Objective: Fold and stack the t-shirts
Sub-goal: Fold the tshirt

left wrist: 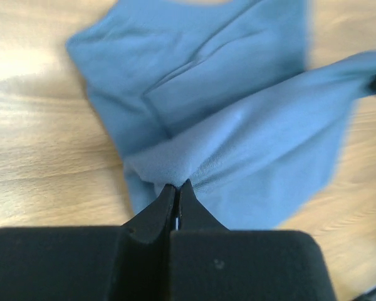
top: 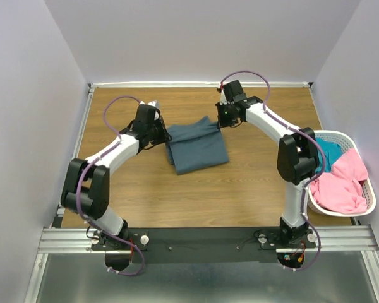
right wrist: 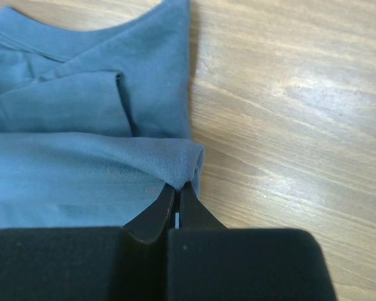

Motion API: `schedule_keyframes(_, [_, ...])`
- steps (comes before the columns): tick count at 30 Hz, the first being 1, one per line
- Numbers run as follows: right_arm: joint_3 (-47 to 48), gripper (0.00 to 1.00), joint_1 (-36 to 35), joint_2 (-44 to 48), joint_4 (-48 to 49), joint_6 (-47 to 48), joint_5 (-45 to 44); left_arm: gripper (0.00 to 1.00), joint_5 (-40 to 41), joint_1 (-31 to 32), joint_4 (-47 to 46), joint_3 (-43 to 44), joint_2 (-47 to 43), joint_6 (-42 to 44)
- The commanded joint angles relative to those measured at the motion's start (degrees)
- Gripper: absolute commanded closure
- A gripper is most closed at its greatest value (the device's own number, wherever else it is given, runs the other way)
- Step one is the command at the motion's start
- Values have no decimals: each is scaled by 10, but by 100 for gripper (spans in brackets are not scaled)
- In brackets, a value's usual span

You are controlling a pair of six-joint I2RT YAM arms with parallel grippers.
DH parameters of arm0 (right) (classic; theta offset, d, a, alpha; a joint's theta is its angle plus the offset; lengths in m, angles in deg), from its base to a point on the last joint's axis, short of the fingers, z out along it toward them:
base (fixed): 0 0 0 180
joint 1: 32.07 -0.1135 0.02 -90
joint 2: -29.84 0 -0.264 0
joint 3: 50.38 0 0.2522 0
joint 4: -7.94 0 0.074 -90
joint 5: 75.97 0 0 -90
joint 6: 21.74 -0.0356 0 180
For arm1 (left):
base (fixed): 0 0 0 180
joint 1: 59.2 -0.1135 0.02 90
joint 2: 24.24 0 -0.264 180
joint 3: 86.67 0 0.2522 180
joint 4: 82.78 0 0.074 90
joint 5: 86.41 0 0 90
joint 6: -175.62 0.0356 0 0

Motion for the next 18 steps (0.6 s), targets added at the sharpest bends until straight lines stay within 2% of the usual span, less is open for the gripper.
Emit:
schedule_keyframes(1, [-12, 99, 7, 40, 41, 20, -10, 100, 35, -5, 3, -8, -81, -18])
schedule_keyframes(8, [-4, 99, 6, 25, 50, 24, 1, 100, 33, 2, 4, -54, -127, -56])
schedule_keyframes(18, [22, 97, 6, -44, 68, 33, 6, 100, 43, -11, -48, -93, -44, -98])
